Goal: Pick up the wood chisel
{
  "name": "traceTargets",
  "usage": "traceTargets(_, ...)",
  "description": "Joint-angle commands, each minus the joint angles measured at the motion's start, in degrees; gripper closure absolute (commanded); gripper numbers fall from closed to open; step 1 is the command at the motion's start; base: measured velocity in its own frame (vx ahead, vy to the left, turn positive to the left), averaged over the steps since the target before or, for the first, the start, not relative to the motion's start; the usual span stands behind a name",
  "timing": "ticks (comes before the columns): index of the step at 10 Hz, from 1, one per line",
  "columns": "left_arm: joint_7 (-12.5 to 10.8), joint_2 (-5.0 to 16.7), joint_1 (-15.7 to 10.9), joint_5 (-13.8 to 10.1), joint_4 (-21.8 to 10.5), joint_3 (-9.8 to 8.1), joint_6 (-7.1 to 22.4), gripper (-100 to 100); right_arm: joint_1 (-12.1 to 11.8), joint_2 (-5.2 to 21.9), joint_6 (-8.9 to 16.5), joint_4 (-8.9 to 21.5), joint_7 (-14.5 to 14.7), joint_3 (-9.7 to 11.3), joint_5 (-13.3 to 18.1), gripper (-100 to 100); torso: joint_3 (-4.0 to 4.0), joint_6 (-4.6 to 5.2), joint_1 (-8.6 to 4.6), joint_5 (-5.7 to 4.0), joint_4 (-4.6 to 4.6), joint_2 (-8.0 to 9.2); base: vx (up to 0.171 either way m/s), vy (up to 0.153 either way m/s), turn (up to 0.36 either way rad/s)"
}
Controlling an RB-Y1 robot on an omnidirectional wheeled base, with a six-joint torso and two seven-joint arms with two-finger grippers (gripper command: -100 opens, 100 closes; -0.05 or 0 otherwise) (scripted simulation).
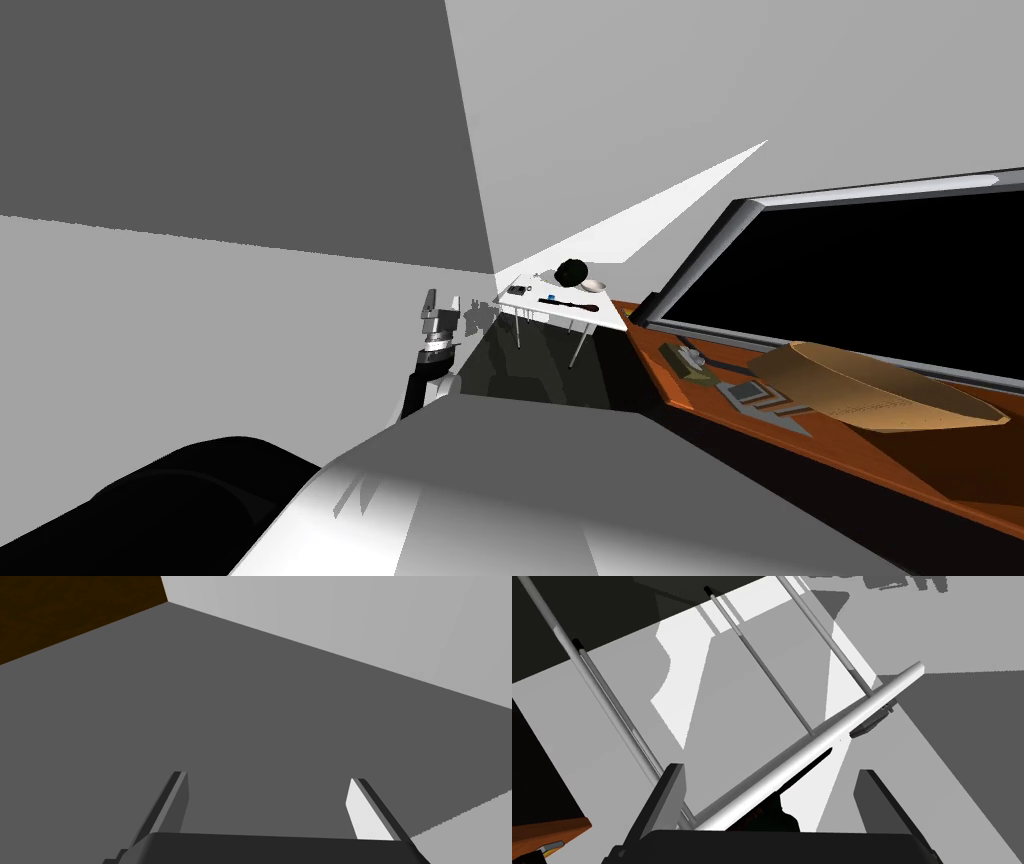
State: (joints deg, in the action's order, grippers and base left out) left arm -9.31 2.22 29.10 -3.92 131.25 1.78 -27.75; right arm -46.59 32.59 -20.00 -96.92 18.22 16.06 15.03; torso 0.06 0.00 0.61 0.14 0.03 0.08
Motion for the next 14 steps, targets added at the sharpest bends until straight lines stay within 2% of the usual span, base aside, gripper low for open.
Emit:
traceTargets(1,0.00,0.00,0.00,0.00,0.00,0.00,0.00,0,-0.50,2.55,0.72,1.32,0.41,0.40,0.25,-100,0.00,0.00,0.00,0.00,0.00,0.00,-0.029,0.130,-0.036)
traceTargets(2,0.00,0.00,0.00,0.00,0.00,0.00,0.00,0,-1.38,4.81,1.10,3.23,1.20,0.99,0.85,-100,-0.01,-0.03,-0.09,0.00,0.01,-0.02,-0.015,0.118,-0.002)
traceTargets(3,0.00,0.00,0.00,0.00,0.00,0.00,0.00,0,-1.38,5.35,1.10,3.91,1.20,0.99,0.85,-100,-0.03,-0.03,-0.12,-0.02,0.00,-0.07,-0.005,0.088,-0.010)
traceTargets(4,0.00,0.01,0.00,0.00,0.00,-0.01,0.00,0,-2.18,7.54,1.45,6.31,1.94,1.50,1.42,-100,-0.06,-0.04,-0.25,-0.03,-0.01,-0.12,0.009,0.099,0.009)
traceTargets(5,0.00,0.01,0.00,0.00,0.00,0.00,0.00,0,-2.18,8.21,1.45,6.51,1.94,1.50,1.42,-100,-0.09,-0.03,-0.22,-0.04,-0.02,-0.16,0.011,0.097,-0.005)
traceTargets(6,0.00,0.01,0.00,0.00,0.00,-0.01,0.00,0,-2.89,9.97,1.77,9.10,2.63,1.93,1.97,-100,-0.10,-0.04,-0.24,-0.03,-0.03,-0.19,0.014,0.117,0.016)
traceTargets(7,0.00,0.01,0.00,0.00,0.00,0.00,0.00,0,-2.89,11.14,1.77,9.10,2.63,1.93,1.97,-100,-0.11,-0.03,-0.16,-0.02,-0.03,-0.19,0.006,0.093,-0.003)
traceTargets(8,0.00,0.01,0.00,0.00,0.00,-0.01,0.00,0,-3.50,13.05,2.05,11.65,3.27,2.28,2.50,-100,-0.10,-0.05,-0.24,-0.03,-0.02,-0.19,0.021,0.109,0.035)
traceTargets(9,0.00,0.01,0.00,0.00,0.00,0.00,0.00,0,-3.50,14.12,2.05,11.65,3.27,2.28,2.50,-100,-0.12,-0.05,-0.20,-0.03,-0.03,-0.23,0.024,0.100,0.012)
traceTargets(10,0.00,0.01,0.00,0.00,0.00,-0.01,0.00,0,-4.00,15.91,2.29,14.17,3.84,2.55,3.00,-100,-0.13,-0.03,-0.22,-0.03,-0.04,-0.24,0.055,0.117,0.044)
traceTargets(11,0.00,0.01,0.01,0.00,0.00,0.00,0.00,0,-4.00,17.08,2.29,14.17,3.84,2.55,3.00,-100,-0.18,-0.05,-0.17,-0.03,-0.05,-0.34,0.056,0.096,0.013)
traceTargets(12,0.00,0.01,0.01,0.00,0.00,-0.01,0.00,0,-4.39,18.81,2.48,16.62,4.36,2.74,3.46,-100,-0.21,-0.05,-0.23,-0.02,-0.06,-0.37,0.055,0.100,0.066)
traceTargets(13,0.00,0.01,0.01,0.00,0.00,0.00,0.00,0,-4.39,20.20,2.48,16.62,4.36,2.74,3.46,-100,-0.21,-0.06,-0.23,-0.04,-0.07,-0.38,0.053,0.089,0.022)
traceTargets(14,0.00,0.01,0.01,0.00,0.00,-0.01,0.00,0,-4.66,21.87,2.64,19.01,4.81,2.84,3.90,-100,-0.21,-0.05,-0.26,-0.04,-0.06,-0.38,0.081,0.108,0.077)
